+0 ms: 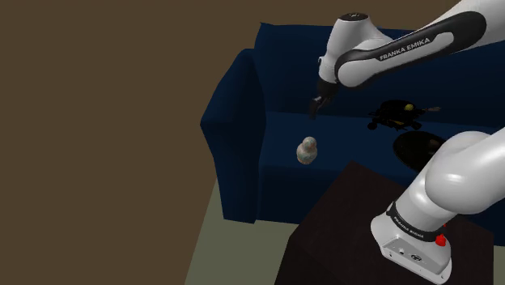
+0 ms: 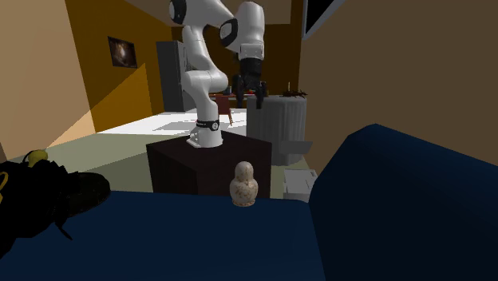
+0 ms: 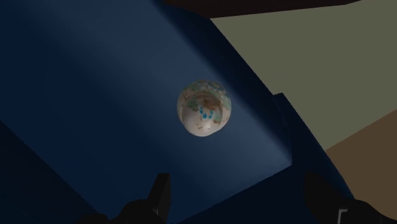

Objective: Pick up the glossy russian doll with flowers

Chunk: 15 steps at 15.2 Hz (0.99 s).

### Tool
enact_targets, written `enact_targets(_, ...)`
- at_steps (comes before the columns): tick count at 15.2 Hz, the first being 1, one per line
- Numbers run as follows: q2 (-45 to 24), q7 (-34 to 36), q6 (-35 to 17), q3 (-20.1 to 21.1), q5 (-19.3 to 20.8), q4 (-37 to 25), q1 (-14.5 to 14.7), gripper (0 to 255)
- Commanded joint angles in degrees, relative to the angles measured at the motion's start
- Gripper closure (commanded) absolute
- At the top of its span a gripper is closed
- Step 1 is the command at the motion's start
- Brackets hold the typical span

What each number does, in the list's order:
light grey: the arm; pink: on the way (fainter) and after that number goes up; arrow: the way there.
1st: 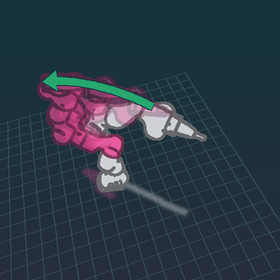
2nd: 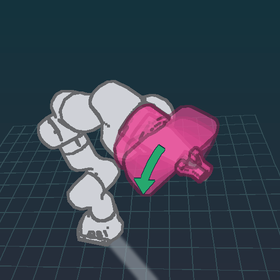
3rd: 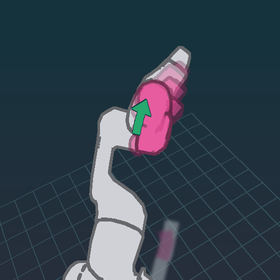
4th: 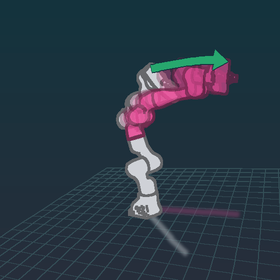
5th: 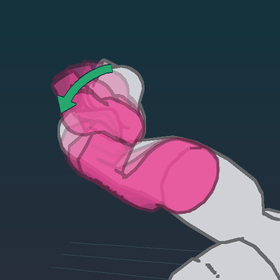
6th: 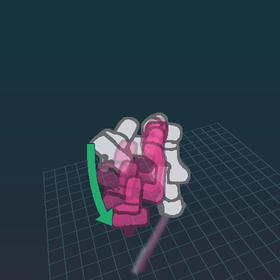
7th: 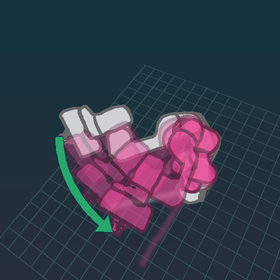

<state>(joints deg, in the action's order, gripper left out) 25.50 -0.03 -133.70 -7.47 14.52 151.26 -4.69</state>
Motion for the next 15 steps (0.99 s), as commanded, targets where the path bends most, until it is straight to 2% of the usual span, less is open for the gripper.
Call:
enact_targets(1,-3.3,0.3,-4.3,-0.6,1.3,1.1,-0.8,0)
enact_targets(11,-26.2,5.4,-24.5,-2.7,9.9,-0.8,-5.1,0)
enact_targets(15,-30.8,7.7,-28.3,-3.3,12.4,-1.5,-5.4,0)
